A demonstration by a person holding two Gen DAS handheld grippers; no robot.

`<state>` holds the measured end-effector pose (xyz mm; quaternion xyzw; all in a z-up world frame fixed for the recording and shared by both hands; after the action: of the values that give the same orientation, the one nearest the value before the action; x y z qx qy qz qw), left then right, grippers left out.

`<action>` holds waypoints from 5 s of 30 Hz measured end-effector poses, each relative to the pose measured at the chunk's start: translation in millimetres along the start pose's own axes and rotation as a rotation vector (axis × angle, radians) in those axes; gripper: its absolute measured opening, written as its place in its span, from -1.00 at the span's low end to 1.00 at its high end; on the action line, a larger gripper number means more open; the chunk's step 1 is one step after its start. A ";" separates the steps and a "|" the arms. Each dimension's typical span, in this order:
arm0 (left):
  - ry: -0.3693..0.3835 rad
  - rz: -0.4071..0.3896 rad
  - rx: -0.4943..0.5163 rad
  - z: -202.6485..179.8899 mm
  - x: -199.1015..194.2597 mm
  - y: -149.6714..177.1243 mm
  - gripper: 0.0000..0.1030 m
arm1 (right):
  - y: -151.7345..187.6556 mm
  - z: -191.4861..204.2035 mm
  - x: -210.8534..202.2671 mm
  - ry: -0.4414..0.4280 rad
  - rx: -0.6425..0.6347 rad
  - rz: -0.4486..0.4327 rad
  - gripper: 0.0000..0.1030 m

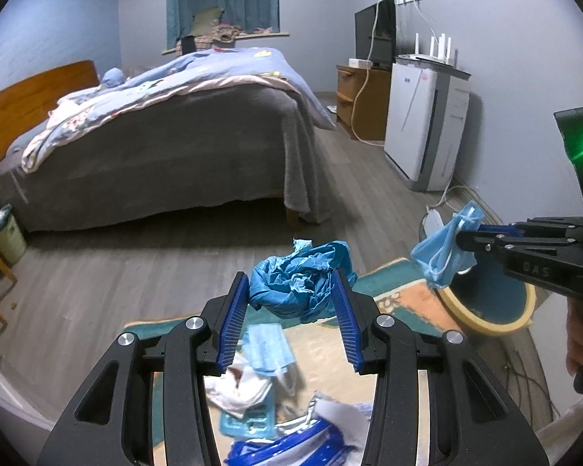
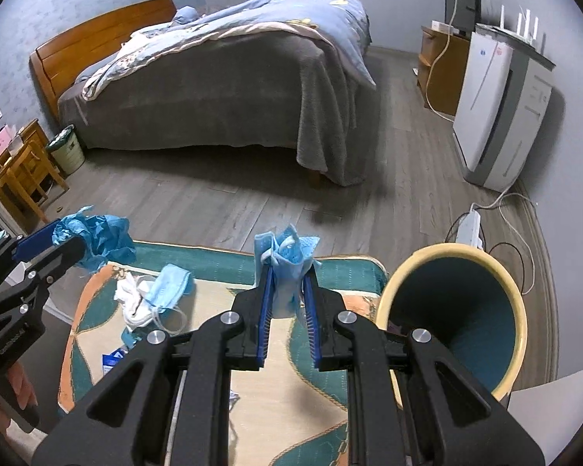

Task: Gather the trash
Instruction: 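Carry the mask and blue cloth over the bin and release both, then move both open grippers back over the trash pile, then grasp the second blue mask with the right gripper while the left grasps white tissue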

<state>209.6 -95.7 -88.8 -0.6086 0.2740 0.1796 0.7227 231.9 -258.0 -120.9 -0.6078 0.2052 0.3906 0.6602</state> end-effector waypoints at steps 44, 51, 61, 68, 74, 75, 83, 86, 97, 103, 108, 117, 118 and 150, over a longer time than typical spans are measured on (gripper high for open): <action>0.250 0.079 0.239 -264.3 72.6 13.2 -0.13 | 53.8 -222.5 -34.0 0.225 0.234 0.027 -0.70; 0.267 0.098 0.250 -288.3 83.2 20.7 -0.13 | 69.6 -251.9 -24.7 0.218 0.329 0.064 -0.70; 0.268 0.123 0.292 -304.0 97.2 32.7 -0.12 | 82.7 -267.6 -19.0 0.225 0.363 0.092 -0.70; 0.262 0.116 0.304 -302.8 97.0 33.9 0.30 | 87.4 -269.5 -14.9 0.220 0.396 0.118 -0.51; 0.249 0.083 0.302 -292.8 88.3 27.8 0.51 | 82.1 -263.2 -21.7 0.242 0.378 0.112 -0.08; 0.246 0.080 0.297 -288.7 86.4 26.1 0.51 | 81.4 -263.3 -23.2 0.245 0.374 0.109 -0.06; 0.211 0.034 0.263 -250.0 66.3 11.9 0.74 | 63.9 -244.2 -33.6 0.265 0.337 0.072 0.77; 0.195 0.018 0.251 -229.7 57.2 8.3 0.79 | 54.6 -232.1 -36.4 0.260 0.327 0.050 0.89; 0.114 0.012 0.187 -142.2 32.2 12.0 0.84 | 28.7 -166.6 -19.8 0.218 0.272 0.036 0.89; 0.054 0.012 0.152 -89.1 24.7 18.8 0.86 | 20.1 -122.6 0.6 0.192 0.209 0.055 0.89; -0.005 0.030 0.127 -42.6 24.0 29.0 0.86 | 14.4 -80.8 21.1 0.166 0.148 0.072 0.89; -0.089 0.070 0.051 39.8 25.1 52.1 0.86 | 4.1 -0.6 62.9 0.112 0.054 0.102 0.89; -0.101 0.076 0.047 49.1 25.9 56.0 0.86 | 4.2 5.5 66.6 0.110 0.043 0.107 0.89; -0.159 0.290 -0.047 138.3 77.4 138.2 0.86 | 52.8 143.2 189.1 -0.022 -0.096 0.321 0.12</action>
<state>213.0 60.8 -229.3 -0.5632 0.2965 0.3361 0.6942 277.7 -72.0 -270.5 -0.5937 0.2737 0.5071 0.5616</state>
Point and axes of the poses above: each gripper's, at about its wrist camera, not at the fingertips, and x roughly the way its jaws point, z to its left, y to its underside, the point moved 10 cm from there along x, roughly the way its jaws point, and after that the axes turned 7 degrees about -y, right-handed, at the moved point
